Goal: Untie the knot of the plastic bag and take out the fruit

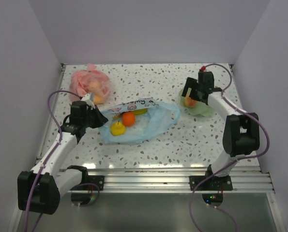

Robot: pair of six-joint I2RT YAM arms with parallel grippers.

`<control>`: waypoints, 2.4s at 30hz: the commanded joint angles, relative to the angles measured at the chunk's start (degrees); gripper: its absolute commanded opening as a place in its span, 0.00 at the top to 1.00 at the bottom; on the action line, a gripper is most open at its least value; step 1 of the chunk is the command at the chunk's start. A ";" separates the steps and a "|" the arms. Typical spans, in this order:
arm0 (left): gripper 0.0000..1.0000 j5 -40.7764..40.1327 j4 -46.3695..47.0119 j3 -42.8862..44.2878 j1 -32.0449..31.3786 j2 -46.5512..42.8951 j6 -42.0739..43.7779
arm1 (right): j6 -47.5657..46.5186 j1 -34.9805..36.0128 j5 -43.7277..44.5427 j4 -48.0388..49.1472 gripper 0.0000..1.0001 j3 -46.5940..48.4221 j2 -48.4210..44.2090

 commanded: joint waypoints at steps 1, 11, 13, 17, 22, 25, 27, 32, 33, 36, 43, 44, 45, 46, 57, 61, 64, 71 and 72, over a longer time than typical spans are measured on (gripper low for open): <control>1.00 0.11 0.17 1.10 -0.20 -1.04 -0.34 | -3.40 1.73 -4.11 -0.90 0.02 1.01 -9.58; 1.00 -1.73 -0.10 1.10 -0.29 -1.39 -1.13 | -11.32 20.97 -10.00 -2.84 0.01 4.19 -21.10; 1.00 -2.00 -0.09 1.28 -0.20 -1.30 -1.22 | -11.41 26.66 -12.36 -1.36 0.02 3.13 -21.63; 1.00 -2.17 0.17 1.37 -0.20 -0.86 -1.66 | -10.00 35.03 -15.72 3.22 0.04 0.06 -20.50; 1.00 -2.00 0.26 1.54 -0.29 -0.07 -1.40 | -10.00 42.86 -15.72 7.52 0.07 -1.62 -15.75; 1.00 -1.91 0.17 1.63 -0.29 0.19 -1.40 | -9.74 44.71 -16.34 10.51 0.09 -1.79 -11.80; 1.00 -1.91 0.00 1.72 -0.29 0.28 -1.40 | -9.13 45.24 -15.46 11.92 0.12 -1.62 -8.73; 1.00 -1.56 -0.18 1.46 -0.29 0.10 -1.75 | -7.63 46.21 -14.49 16.57 0.18 -0.22 -2.57; 1.00 -1.56 -0.18 1.28 -0.29 0.02 -1.92 | -7.63 46.39 -15.01 17.54 0.18 0.14 -0.47; 1.00 -1.47 -0.18 1.19 -0.29 -0.25 -2.45 | -7.80 47.35 -14.76 18.60 0.19 2.16 2.53; 1.00 -1.56 -1.32 1.28 -0.47 -2.00 -2.98 | -7.36 47.97 -13.35 20.97 0.19 6.55 10.00; 1.00 -1.56 -1.50 1.28 -0.55 -2.09 -2.98 | -7.19 48.06 -13.26 21.24 0.19 7.25 11.31; 1.00 -1.56 -1.59 1.19 -0.55 -2.09 -2.98 | -7.27 48.14 -13.09 21.50 0.19 7.69 11.93; 1.00 -1.65 -1.67 1.19 -0.55 -2.09 -2.98 | -7.28 48.15 -13.00 21.51 0.19 8.05 12.46; 1.00 -2.35 -2.82 2.07 -1.43 -1.65 -2.28 | -8.42 48.23 -11.59 21.42 0.61 7.70 14.93; 1.00 -2.70 -2.91 1.98 -1.43 -1.65 -2.28 | -9.29 48.15 -11.50 20.63 0.79 4.72 10.29; 1.00 -3.40 -2.82 2.16 -1.52 -1.65 -2.01 | -10.61 48.23 -12.20 18.70 0.90 1.56 5.81; 1.00 -4.72 -2.82 2.78 -1.43 -0.86 -1.49 | -13.07 48.15 -12.38 13.16 1.00 -1.44 -7.63; 1.00 -4.72 -2.73 2.69 -1.43 -0.69 -1.66 | -13.16 48.23 -12.47 12.20 1.00 -1.27 -9.23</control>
